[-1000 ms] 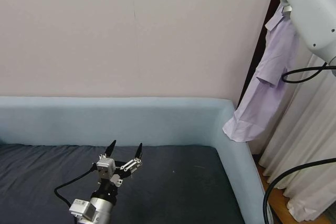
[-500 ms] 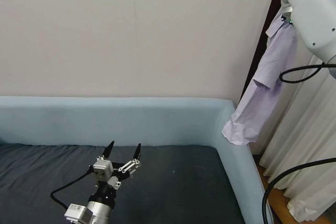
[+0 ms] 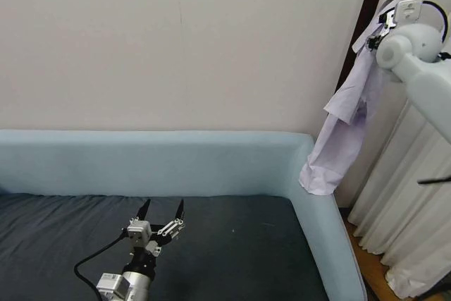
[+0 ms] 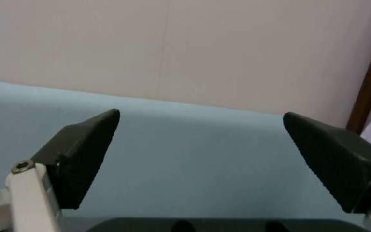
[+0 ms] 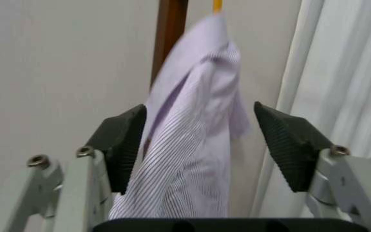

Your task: Pick up the clothes from the sofa and hang them on the clothes hanger.

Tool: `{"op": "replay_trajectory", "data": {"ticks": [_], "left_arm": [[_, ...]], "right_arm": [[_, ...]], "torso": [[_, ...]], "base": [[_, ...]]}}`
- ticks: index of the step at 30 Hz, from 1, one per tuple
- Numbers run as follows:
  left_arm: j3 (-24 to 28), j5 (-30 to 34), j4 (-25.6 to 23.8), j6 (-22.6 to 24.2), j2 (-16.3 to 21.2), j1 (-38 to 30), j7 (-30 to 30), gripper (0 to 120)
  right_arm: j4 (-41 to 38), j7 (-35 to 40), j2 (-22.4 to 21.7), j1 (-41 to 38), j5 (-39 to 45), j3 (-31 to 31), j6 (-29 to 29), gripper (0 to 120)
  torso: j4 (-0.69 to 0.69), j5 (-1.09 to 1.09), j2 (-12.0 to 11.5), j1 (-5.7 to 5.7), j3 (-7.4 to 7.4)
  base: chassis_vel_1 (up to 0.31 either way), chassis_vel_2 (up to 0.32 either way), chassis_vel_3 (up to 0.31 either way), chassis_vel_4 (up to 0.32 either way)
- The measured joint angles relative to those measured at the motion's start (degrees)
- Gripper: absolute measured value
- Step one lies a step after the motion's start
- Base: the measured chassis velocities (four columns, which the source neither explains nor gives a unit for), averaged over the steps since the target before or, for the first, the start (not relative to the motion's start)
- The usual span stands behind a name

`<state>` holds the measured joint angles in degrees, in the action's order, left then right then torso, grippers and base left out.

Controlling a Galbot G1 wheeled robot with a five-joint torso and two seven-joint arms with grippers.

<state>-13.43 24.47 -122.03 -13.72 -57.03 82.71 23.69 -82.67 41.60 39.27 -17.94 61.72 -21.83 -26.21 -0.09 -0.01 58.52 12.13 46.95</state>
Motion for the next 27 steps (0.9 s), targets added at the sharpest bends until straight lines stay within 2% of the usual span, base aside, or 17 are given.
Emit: {"op": "replay_trajectory", "data": {"ticks": [1,2,3,5,7,9,10,13,15,16,17,18,21,22,24,26,27], "left_arm": [[0.10,-1.14,0.29,-0.16,-0.40,0.12,0.48,100],[0.26,-2.16,0.84,-1.65,-1.30,0.76,-0.18,100],[0.26,-2.16,0.84,-1.65,-1.30,0.76,-0.18,100],[0.63,-2.70,1.54,-4.60,-2.82,1.98,-2.12,100],[1.09,-3.30,2.41,-6.69,-4.54,3.24,-3.68,100],[1.21,-3.22,3.69,-9.62,-6.71,4.45,-6.69,100],[1.21,-3.22,3.69,-9.62,-6.71,4.45,-6.69,100],[0.61,-3.29,5.32,-12.63,-10.67,6.30,-10.86,100],[0.00,-3.31,6.07,-13.28,-12.55,7.93,-12.36,100],[0.00,-3.31,6.07,-13.28,-12.55,7.93,-12.36,100],[-0.32,-3.34,6.24,-13.38,-13.11,8.52,-12.83,100],[-0.79,-3.49,6.44,-13.48,-13.75,9.44,-13.21,100],[-1.61,-4.03,7.20,-14.14,-14.80,11.31,-14.32,100],[-1.61,-4.03,7.20,-14.14,-14.80,11.31,-14.32,100],[-2.32,-4.59,7.74,-15.31,-15.58,12.47,-15.49,100],[-2.82,-5.12,7.71,-15.90,-16.17,14.03,-16.09,100],[-2.82,-5.12,7.71,-15.90,-16.17,14.03,-16.09,100]], "right_arm": [[-4.57,-1.03,-2.22,4.21,-2.49,2.81,3.14,75],[-13.40,-3.50,-6.73,13.94,-5.42,9.81,7.30,80],[-13.40,-3.50,-6.73,13.94,-5.42,9.81,7.30,80],[-22.45,-5.00,-10.30,26.22,-6.05,18.08,10.45,89],[-29.83,-5.43,-11.67,40.17,-8.56,25.97,12.68,98],[-33.39,-5.55,-10.80,51.82,-14.39,32.28,14.57,100],[-33.39,-5.55,-10.80,51.82,-14.39,32.28,14.57,100],[-38.79,-8.00,-5.87,71.49,-21.56,45.34,17.25,100],[-40.89,-11.53,0.28,85.88,-28.28,53.00,21.46,100],[-40.89,-11.53,0.28,85.88,-28.28,53.00,21.46,100],[-41.19,-12.89,2.63,90.29,-30.72,54.73,23.42,100],[-41.90,-15.24,7.34,97.96,-34.75,57.32,27.30,100],[-42.86,-21.78,18.69,111.41,-42.57,60.20,36.05,100],[-42.86,-21.78,18.69,111.41,-42.57,60.20,36.05,100],[-43.11,-26.91,25.49,119.18,-47.23,60.64,41.71,100],[-43.08,-29.84,30.79,124.36,-51.73,59.94,46.97,100],[-43.08,-29.84,30.79,124.36,-51.73,59.94,46.97,100]], "torso": [[0.02,0.01,0.00,0.00,0.00],[0.01,0.04,0.00,0.00,0.00],[0.01,0.04,0.00,0.00,0.00],[-0.01,0.03,0.00,0.00,0.00],[-0.02,0.00,0.01,-0.01,-0.01],[0.04,0.03,0.00,-0.01,0.01],[0.04,0.03,0.00,-0.01,0.01],[0.06,-0.02,0.00,0.00,0.01],[0.04,0.00,0.00,0.00,0.01],[0.04,0.00,0.00,0.00,0.01],[0.01,0.03,0.00,0.00,0.01],[-0.01,0.04,0.00,0.00,0.00],[0.02,0.00,0.00,-0.01,0.00],[0.02,0.00,0.00,-0.01,0.00],[-0.02,0.01,0.00,-0.01,0.00],[0.00,-0.04,0.01,-0.01,0.00],[0.00,-0.04,0.01,-0.01,0.00]], "base": [[0.000,0.000,0.000,0.000],[0.000,0.000,0.000,0.000],[0.000,0.000,0.000,0.000],[0.000,0.000,0.000,0.000],[0.000,0.000,0.000,0.000],[0.000,0.000,0.000,0.000],[0.000,0.000,0.000,0.000],[0.000,0.000,0.000,0.000],[0.000,0.000,0.000,0.000],[0.000,0.000,0.000,0.000],[0.000,0.000,0.000,0.000],[0.000,0.000,0.000,0.000],[0.000,0.000,0.000,0.000],[0.000,0.000,0.000,0.000],[0.000,0.000,0.000,0.000],[0.000,0.000,0.000,0.000],[0.000,0.000,0.000,0.000]]}}
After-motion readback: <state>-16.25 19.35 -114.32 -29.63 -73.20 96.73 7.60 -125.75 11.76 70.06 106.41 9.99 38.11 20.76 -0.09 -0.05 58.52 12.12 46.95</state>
